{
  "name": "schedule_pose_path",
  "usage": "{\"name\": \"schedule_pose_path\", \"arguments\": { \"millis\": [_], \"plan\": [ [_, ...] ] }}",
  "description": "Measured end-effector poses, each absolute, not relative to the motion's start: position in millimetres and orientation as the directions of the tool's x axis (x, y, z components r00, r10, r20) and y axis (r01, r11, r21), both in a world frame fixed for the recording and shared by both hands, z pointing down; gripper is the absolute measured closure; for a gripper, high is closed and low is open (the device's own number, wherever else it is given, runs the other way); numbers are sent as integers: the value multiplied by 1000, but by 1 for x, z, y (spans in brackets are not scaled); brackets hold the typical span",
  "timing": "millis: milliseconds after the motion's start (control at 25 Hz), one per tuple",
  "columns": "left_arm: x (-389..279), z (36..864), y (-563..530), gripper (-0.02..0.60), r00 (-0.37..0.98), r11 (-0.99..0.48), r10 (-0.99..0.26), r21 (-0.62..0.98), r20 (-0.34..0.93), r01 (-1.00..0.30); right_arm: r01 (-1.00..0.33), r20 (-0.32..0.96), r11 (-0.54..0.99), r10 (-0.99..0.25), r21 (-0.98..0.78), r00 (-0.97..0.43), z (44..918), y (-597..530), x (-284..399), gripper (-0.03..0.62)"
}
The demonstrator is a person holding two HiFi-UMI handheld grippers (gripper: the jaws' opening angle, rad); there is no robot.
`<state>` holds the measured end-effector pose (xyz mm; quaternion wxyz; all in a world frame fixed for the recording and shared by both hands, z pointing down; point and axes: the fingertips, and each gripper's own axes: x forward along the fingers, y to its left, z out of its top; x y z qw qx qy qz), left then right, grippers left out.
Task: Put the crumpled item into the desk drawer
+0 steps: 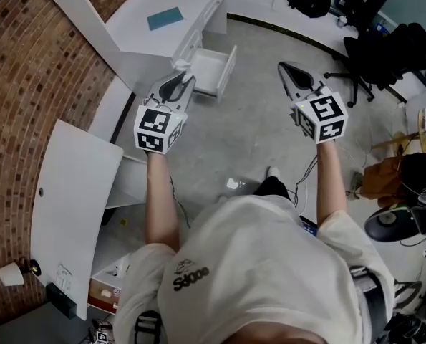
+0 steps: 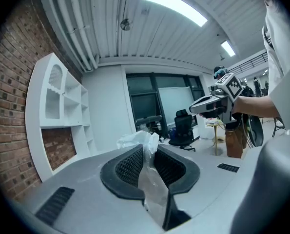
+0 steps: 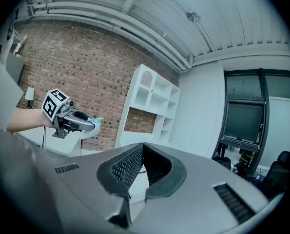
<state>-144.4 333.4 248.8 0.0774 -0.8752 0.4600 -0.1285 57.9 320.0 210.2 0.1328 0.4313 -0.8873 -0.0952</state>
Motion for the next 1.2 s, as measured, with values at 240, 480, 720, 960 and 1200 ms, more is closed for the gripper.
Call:
{"name": "schedule_pose_path", "arguments": {
  "millis": [240,480,720,960,1200],
  "plan": [
    [-148,263,316,503,539,-562,-827,-230,162,-794,-737,155,611,-790,290,-593,213,298,54,589],
    [-142,273,267,503,515,-544,-839,-227,179,-808,-727,149,630,-774,274,-615,221,238,62,589],
    [-120,273,181,503,478,-509,-860,-224,182,-831,-695,164,661,-748,284,-644,224,147,82,589],
    [-92,272,94,503,438,-474,-878,-221,193,-853,-658,189,698,-713,283,-675,230,57,107,588],
    [-74,271,24,503,404,-448,-888,-217,217,-867,-624,211,739,-672,255,-710,241,-19,118,589]
  ]
}}
